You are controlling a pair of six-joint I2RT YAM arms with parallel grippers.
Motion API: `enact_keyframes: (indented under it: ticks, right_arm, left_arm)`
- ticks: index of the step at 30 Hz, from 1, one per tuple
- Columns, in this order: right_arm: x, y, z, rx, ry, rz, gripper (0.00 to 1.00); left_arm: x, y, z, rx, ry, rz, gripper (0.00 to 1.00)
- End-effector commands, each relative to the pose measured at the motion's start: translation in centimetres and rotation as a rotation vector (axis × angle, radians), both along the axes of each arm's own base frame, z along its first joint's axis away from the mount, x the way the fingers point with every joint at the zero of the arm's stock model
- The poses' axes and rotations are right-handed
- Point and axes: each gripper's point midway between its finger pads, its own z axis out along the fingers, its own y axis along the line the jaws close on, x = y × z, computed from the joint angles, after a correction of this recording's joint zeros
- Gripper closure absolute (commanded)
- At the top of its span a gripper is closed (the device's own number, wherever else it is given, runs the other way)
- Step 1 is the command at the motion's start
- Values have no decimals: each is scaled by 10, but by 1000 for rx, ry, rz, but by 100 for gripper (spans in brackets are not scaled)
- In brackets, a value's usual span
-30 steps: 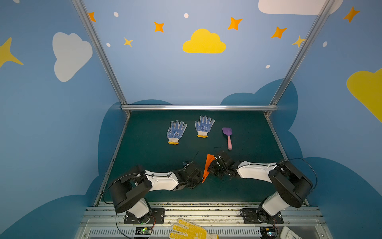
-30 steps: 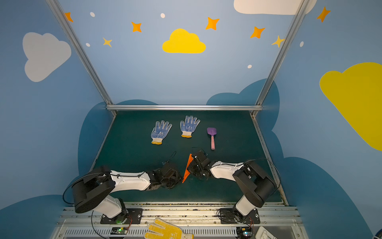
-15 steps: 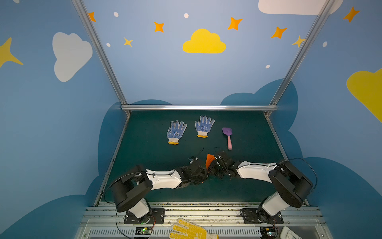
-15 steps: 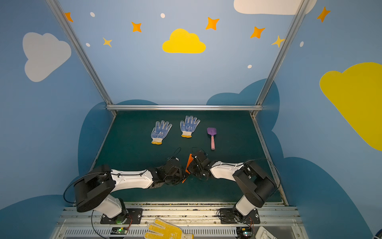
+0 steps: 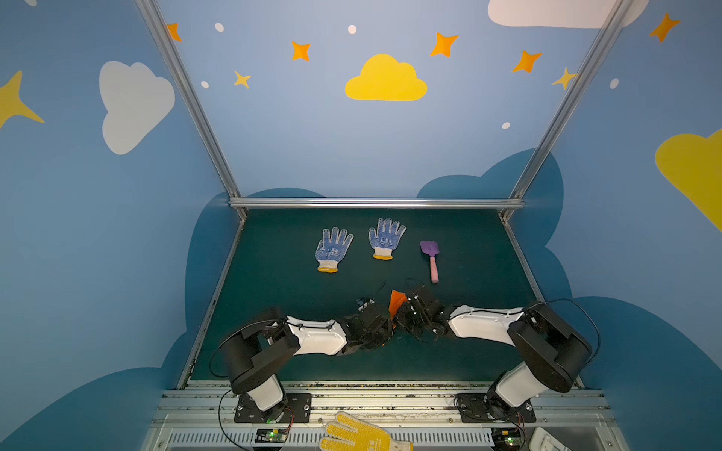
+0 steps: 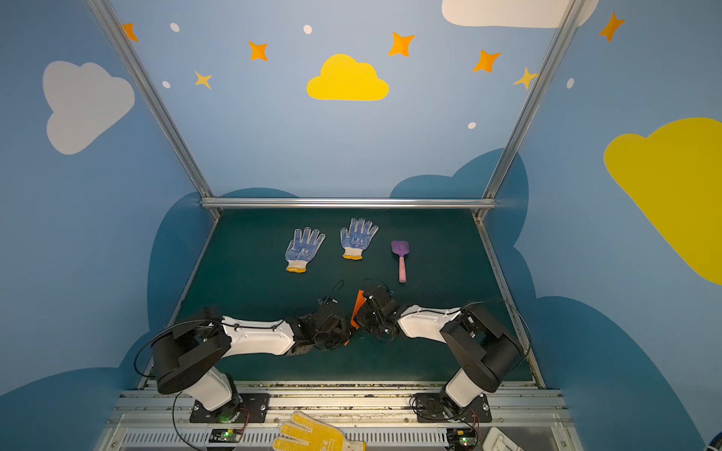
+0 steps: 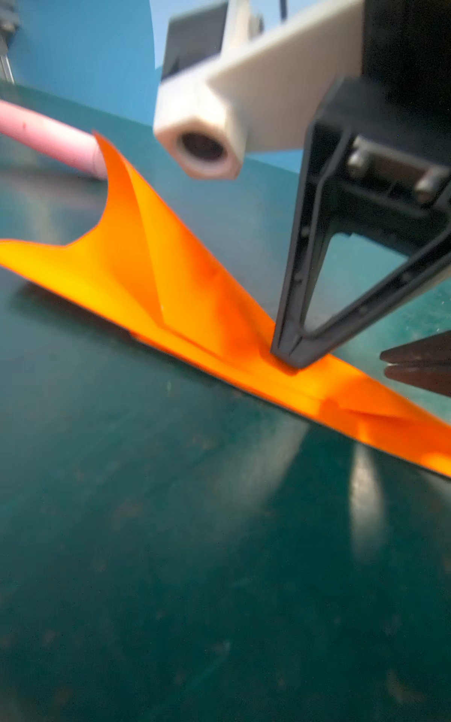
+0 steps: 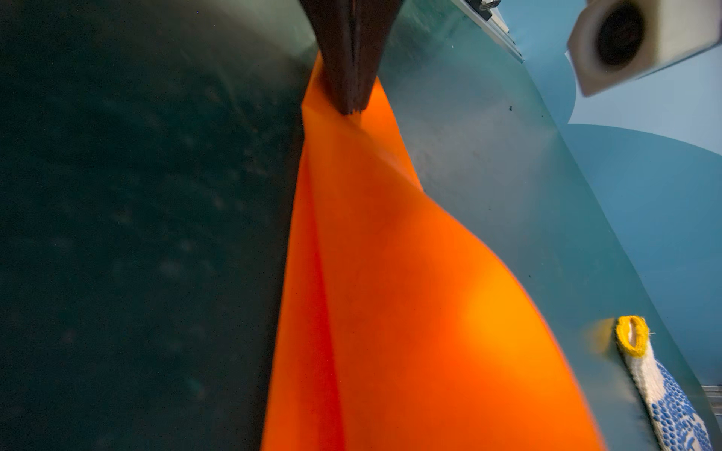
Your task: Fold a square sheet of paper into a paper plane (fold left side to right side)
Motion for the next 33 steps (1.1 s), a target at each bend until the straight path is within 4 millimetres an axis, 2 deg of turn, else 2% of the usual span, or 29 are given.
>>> enact_keyframes:
  ticks: [1,14,25,33]
  right_arm:
    - [-36,-37,-38,-161,141,-2,100]
    - [-36,-36,-39,-163,143,-1,100]
    - [-38,-38,-39,-169,144,-8,100]
    - [-38,-39,-37,-174,141,-12,100]
  left_arm:
    - [5,2,-5,18,-17,7,97]
    - [3,17,-22,63,5,28,97]
    - [-5,17,-34,93,37,-19,97]
    - [-23,32,-44,172,91,-61,97]
